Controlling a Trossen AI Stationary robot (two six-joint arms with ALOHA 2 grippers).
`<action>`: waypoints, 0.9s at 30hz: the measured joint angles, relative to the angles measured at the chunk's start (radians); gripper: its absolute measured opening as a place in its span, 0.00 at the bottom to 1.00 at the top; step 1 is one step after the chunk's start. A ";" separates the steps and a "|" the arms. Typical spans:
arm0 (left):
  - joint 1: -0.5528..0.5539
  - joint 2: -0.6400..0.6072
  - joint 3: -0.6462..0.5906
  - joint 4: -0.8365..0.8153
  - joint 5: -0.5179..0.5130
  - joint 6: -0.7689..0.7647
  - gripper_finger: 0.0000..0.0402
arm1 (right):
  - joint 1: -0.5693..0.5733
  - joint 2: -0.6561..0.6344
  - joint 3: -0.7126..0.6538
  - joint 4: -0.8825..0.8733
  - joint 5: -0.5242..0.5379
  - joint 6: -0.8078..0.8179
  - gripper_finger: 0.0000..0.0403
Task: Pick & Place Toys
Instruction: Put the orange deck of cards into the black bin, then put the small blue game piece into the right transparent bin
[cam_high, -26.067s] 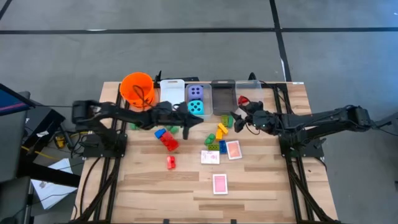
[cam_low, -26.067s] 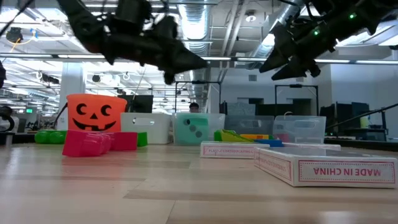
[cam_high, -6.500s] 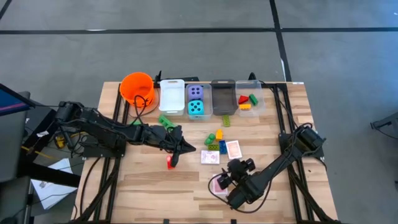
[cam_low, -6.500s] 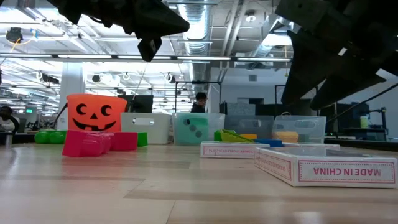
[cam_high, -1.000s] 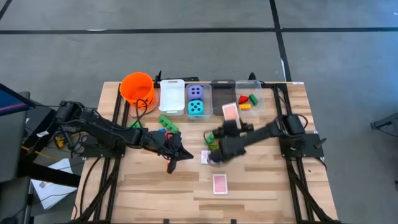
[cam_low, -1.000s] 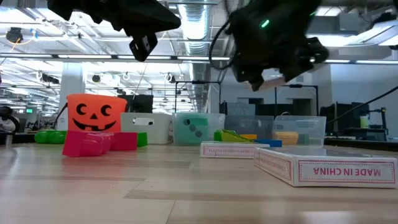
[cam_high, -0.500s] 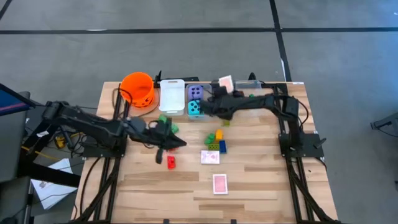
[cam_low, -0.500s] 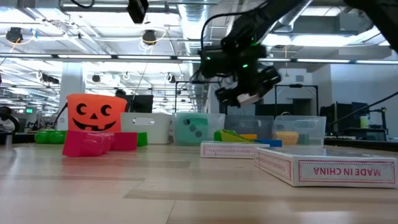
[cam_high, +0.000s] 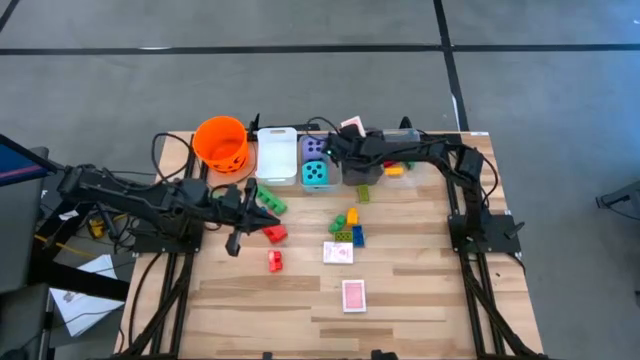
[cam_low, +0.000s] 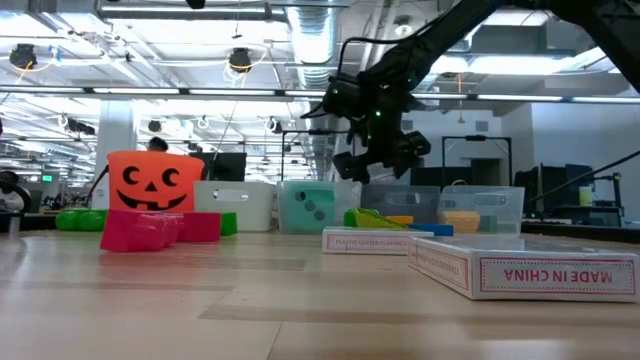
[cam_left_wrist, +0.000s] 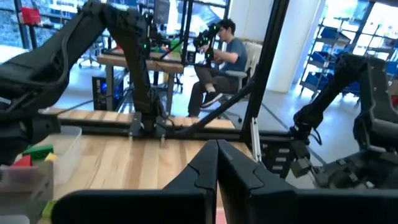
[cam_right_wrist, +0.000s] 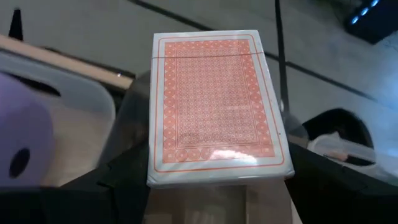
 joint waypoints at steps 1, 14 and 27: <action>0.000 -0.001 0.000 -0.001 0.000 0.000 0.00 | 0.003 0.000 0.000 -0.009 -0.010 0.014 0.74; 0.000 0.000 0.000 -0.007 0.001 -0.003 0.00 | 0.114 0.000 0.000 -0.215 -0.047 0.168 0.74; 0.000 0.006 0.000 -0.008 0.005 -0.063 0.00 | 0.144 -0.082 0.004 -0.280 -0.044 0.120 0.86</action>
